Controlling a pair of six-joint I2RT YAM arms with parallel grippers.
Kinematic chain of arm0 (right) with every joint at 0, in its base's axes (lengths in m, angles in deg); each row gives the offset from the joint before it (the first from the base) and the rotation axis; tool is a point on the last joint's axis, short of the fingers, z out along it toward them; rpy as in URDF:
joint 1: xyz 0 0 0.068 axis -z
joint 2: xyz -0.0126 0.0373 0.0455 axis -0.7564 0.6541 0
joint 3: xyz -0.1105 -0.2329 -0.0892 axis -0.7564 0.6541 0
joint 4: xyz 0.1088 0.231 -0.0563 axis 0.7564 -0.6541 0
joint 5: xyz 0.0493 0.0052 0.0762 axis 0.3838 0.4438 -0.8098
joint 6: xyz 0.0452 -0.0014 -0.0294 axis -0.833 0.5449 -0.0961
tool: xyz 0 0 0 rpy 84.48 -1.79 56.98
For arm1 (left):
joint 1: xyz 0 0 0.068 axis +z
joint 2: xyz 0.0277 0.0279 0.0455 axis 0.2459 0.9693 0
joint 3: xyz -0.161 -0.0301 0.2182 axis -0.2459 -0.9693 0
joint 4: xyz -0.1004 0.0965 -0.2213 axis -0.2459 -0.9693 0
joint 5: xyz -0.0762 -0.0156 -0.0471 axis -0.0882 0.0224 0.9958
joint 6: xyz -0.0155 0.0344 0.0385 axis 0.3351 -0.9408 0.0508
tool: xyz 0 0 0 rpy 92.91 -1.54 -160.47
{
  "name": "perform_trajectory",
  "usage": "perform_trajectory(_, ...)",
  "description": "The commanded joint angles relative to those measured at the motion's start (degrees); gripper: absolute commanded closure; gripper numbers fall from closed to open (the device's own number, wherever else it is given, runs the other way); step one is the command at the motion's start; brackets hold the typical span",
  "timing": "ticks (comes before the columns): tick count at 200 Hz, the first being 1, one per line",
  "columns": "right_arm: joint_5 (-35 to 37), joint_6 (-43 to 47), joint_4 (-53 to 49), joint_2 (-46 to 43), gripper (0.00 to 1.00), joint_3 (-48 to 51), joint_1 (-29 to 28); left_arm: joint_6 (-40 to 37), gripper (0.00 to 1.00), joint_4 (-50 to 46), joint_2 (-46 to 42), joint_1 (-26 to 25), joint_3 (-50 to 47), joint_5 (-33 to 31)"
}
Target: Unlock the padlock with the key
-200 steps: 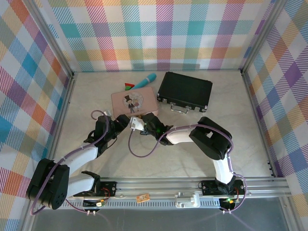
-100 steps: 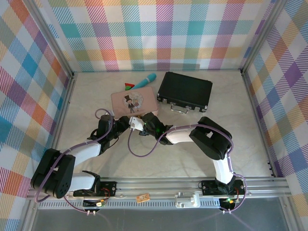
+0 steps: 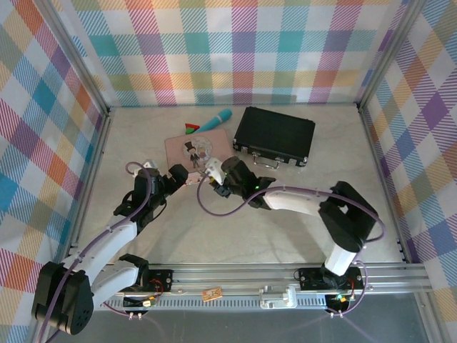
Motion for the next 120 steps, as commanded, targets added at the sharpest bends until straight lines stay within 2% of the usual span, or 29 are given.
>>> perform_trajectory(1,-4.7,-17.4,-15.7,-3.4,1.00,2.5,1.4,-3.4,0.00,-6.2,-1.0,1.0,2.1,-3.9)
perform_trajectory(23,-8.7,-25.5,-22.4,-5.1,1.00,4.8,2.3,-3.0,0.00,-6.3,-1.6,1.2,2.1,-4.9)
perform_trajectory(43,-10.9,-29.5,-22.5,-6.5,1.00,8.6,2.5,-2.8,0.00,-6.7,-1.8,1.2,2.3,-5.0)
perform_trajectory(72,-9.8,-30.4,-19.2,-8.5,1.00,11.8,2.5,-2.7,0.00,-8.5,-2.8,1.3,3.1,-4.3)
perform_trajectory(120,-7.7,-30.0,-17.7,-8.1,1.00,11.6,3.4,-2.6,0.00,-11.2,-6.6,1.3,2.4,-5.9)
